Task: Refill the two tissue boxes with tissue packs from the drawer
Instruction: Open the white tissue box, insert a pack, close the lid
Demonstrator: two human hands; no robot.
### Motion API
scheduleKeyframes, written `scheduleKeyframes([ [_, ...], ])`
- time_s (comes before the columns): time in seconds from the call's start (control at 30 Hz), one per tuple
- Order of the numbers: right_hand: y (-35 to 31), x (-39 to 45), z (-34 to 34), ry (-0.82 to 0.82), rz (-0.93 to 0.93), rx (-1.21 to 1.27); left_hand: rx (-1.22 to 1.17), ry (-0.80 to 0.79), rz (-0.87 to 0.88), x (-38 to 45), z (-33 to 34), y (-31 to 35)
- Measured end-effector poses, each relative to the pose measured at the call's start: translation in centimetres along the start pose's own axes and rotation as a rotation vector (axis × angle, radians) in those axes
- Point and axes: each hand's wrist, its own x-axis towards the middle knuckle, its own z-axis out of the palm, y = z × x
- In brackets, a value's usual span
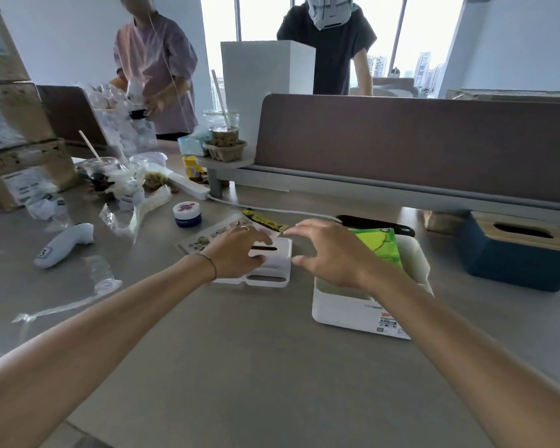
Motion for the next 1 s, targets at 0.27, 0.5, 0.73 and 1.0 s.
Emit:
scheduleKeyframes([
  [0.27, -2.1, 3.5, 3.1, -0.044, -0.015, -0.071, 0.038, -0.056, -0.076, -1.0, 1.5, -4.5],
  [0.5, -2.1, 4.3, 4.0, -0.057, -0.013, -0.098, 0.014, -0.026, -0.065, -0.7, 1.7, -5.3],
  [0.73, -1.2, 4.8, 3.0, -0.022, 0.025, -0.069, -0.021, 0.102, 0.016, -2.1, -0.1, -5.1],
  [1.0, -1.1, 4.2, 0.5, 0.072, 0.026, -0.028, -0.056, 0.243, 0.087, -3.3, -5.1, -2.2],
])
